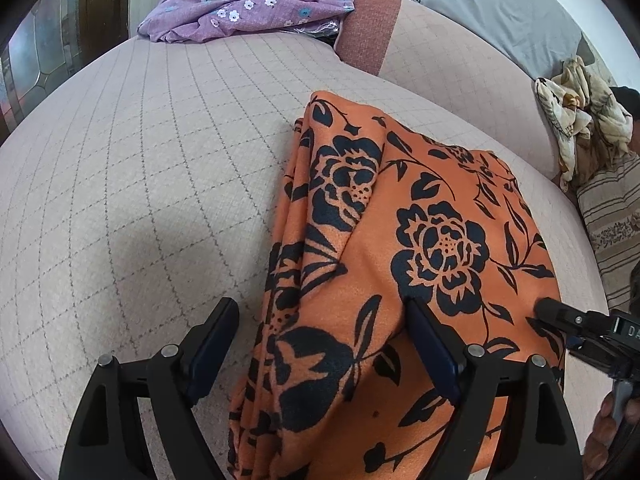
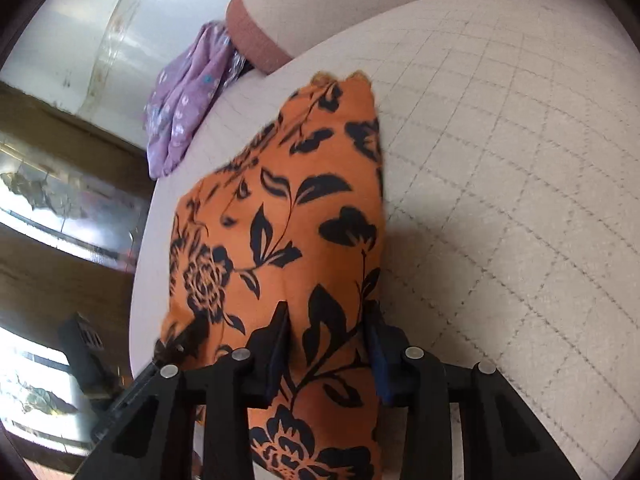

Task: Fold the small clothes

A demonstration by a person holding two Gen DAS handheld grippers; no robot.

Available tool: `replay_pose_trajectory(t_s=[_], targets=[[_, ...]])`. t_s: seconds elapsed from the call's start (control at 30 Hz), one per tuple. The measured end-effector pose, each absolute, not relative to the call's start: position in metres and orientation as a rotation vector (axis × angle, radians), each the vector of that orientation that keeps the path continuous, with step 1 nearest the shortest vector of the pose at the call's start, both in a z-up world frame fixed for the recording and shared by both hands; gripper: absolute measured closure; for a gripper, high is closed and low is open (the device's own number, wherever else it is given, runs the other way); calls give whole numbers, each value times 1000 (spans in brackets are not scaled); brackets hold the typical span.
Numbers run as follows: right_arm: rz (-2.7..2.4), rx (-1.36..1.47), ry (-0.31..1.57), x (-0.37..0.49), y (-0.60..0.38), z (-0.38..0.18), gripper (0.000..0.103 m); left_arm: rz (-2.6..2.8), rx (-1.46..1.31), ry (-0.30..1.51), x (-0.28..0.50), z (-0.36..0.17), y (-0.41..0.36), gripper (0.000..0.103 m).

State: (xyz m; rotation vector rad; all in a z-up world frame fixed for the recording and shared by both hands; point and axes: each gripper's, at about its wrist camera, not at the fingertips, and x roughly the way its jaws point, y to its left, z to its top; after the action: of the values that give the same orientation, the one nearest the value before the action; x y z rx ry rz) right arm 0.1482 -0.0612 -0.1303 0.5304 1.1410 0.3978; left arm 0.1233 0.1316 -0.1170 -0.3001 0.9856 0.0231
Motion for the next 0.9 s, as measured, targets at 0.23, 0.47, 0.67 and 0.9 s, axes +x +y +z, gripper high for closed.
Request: replay_pose_trajectory(t_s=[0.23, 0.47, 0.67, 0.9], targets=[[429, 488, 1192, 130, -57, -150, 43, 23, -297, 987, 121, -117, 130, 17], [427, 405, 1197, 129, -55, -131, 39, 13, -323, 997, 122, -115, 137, 17], [293, 343, 996, 126, -73, -81, 36, 18, -345, 1011, 122, -114, 141, 17], [494, 438, 977, 179, -30, -73, 30, 21, -338, 1009, 121, -114, 140, 17]])
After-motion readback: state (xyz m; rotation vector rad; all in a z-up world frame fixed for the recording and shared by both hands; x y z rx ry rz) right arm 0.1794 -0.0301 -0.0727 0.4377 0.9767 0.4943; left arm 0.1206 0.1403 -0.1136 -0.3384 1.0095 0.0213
